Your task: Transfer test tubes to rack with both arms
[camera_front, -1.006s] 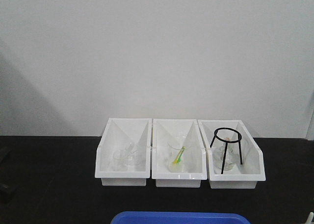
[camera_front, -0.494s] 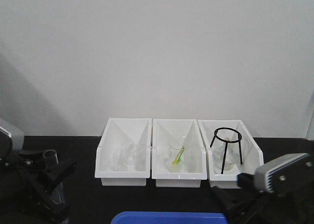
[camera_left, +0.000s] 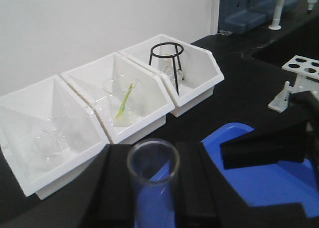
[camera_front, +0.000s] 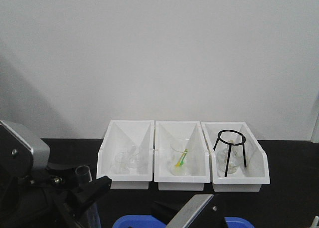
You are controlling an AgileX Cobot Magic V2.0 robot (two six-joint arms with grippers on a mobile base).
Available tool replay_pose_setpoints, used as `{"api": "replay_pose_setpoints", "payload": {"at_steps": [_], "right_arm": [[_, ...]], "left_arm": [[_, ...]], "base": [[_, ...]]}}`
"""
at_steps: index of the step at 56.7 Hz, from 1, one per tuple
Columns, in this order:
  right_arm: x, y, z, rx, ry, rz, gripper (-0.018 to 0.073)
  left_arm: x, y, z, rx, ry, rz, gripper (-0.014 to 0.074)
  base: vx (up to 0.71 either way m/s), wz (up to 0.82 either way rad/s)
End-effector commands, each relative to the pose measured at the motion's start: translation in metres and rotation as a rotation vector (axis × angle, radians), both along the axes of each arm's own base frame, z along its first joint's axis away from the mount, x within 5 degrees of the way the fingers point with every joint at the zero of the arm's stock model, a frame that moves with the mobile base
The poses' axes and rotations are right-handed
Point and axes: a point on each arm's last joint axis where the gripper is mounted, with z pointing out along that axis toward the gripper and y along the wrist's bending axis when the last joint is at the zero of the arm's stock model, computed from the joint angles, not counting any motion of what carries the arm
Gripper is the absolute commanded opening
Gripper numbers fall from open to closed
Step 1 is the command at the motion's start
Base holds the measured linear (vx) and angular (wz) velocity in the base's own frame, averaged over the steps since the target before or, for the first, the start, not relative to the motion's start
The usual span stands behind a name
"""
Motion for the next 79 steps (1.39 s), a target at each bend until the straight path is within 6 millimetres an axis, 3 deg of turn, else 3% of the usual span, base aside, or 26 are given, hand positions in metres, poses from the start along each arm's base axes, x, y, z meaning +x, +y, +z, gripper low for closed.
{"api": "replay_pose_setpoints", "payload": {"at_steps": [1,10,25,53,61,79], "right_arm": [[-0.003,0.010,0.023,0.128,-0.130,0.041,0.0442],[-0.010,0.023,0.017,0.141,-0.145,0.096,0.0465],[-0.009,0.024,0.016,0.143,-0.145,0.098,0.0465],[-0.009,0.024,0.016,0.149,-0.147,0.098,0.0443],[-0.009,0.024,0.016,0.152,-0.142,0.091,0.0370],[-0.007,0.023,0.016,0.164,-0.128,0.069,0.0055]], "left_arm": [[0.000,-0.006,0.020,-0.087,-0.084,0.005,-0.0022],[0.001,-0.021,0.009,-0.063,-0.063,-0.037,-0.0022],[-0.007,-0.041,0.003,-0.059,-0.059,-0.108,-0.0022],[-0.011,-0.043,-0.002,-0.049,0.007,-0.131,-0.0022],[-0.011,-0.043,-0.002,-0.063,0.021,-0.126,-0.0022],[-0.011,-0.043,-0.002,-0.065,0.023,-0.126,-0.0022]], "base": [[0.00,0.00],[0.00,0.00],[0.00,0.00],[0.00,0.00],[0.00,0.00],[0.00,0.00]]}}
